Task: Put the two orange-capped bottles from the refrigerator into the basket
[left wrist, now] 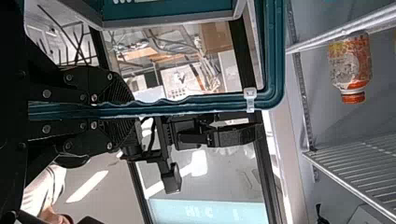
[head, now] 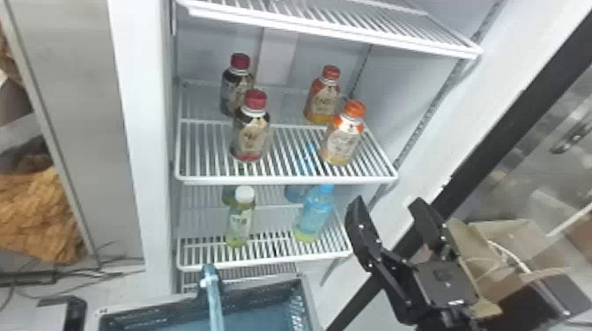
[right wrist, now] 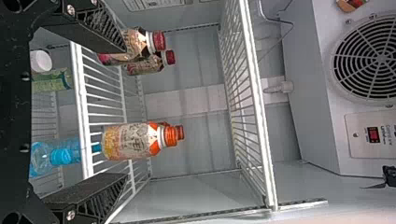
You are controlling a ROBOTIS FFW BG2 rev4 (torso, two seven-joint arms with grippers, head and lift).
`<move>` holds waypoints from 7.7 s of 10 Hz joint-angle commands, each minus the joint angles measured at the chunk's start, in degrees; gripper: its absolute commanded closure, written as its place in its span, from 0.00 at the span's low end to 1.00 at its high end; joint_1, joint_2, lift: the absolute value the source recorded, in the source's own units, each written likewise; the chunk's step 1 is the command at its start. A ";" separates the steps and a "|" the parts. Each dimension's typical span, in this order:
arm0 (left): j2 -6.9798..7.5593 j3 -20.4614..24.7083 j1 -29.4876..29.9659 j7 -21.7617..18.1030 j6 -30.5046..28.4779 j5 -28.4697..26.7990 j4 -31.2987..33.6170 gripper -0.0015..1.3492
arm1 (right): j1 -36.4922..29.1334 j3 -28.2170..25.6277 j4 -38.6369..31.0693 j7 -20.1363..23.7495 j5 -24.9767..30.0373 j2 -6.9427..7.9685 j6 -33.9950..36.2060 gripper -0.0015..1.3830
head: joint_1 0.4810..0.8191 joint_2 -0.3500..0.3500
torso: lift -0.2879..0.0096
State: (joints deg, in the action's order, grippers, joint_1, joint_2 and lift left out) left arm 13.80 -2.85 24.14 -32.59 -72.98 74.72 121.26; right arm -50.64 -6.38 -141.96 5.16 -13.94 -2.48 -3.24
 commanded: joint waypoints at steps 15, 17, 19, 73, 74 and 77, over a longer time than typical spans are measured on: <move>0.00 0.11 0.05 0.07 0.00 0.46 0.03 0.89 | 13.52 -3.44 12.80 0.02 3.54 -0.77 -1.55 0.08 | 0.63 0.00 | 0.83; 0.09 0.00 -0.09 -0.02 0.00 0.46 0.03 0.89 | 17.17 -2.99 16.17 0.02 4.69 -1.65 -1.55 0.08 | 0.63 0.00 | 0.83; 0.18 -0.23 -0.23 0.07 0.00 0.58 -0.11 0.89 | 20.97 -2.99 19.69 0.11 5.14 -2.35 -1.41 0.08 | 0.63 0.00 | 0.83; -0.18 0.80 0.19 -0.02 0.00 0.00 -0.11 0.89 | 28.42 -5.96 4.78 12.68 8.46 -2.88 21.37 0.00 | 0.63 0.00 | 0.83; -0.09 0.80 0.05 0.07 0.00 0.00 0.03 0.89 | 30.81 -5.84 8.86 12.24 8.68 -2.97 19.83 0.00 | 0.63 0.00 | 0.83; 0.00 0.57 -0.09 0.07 0.00 0.12 0.03 0.89 | 38.97 -5.27 21.38 11.10 9.03 -3.32 15.05 0.00 | 0.63 0.00 | 0.83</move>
State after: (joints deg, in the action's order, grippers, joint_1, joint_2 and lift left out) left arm 13.74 -2.28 24.09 -32.53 -72.98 74.81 121.28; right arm -13.28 -11.88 -123.29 16.34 -4.94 -5.67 12.75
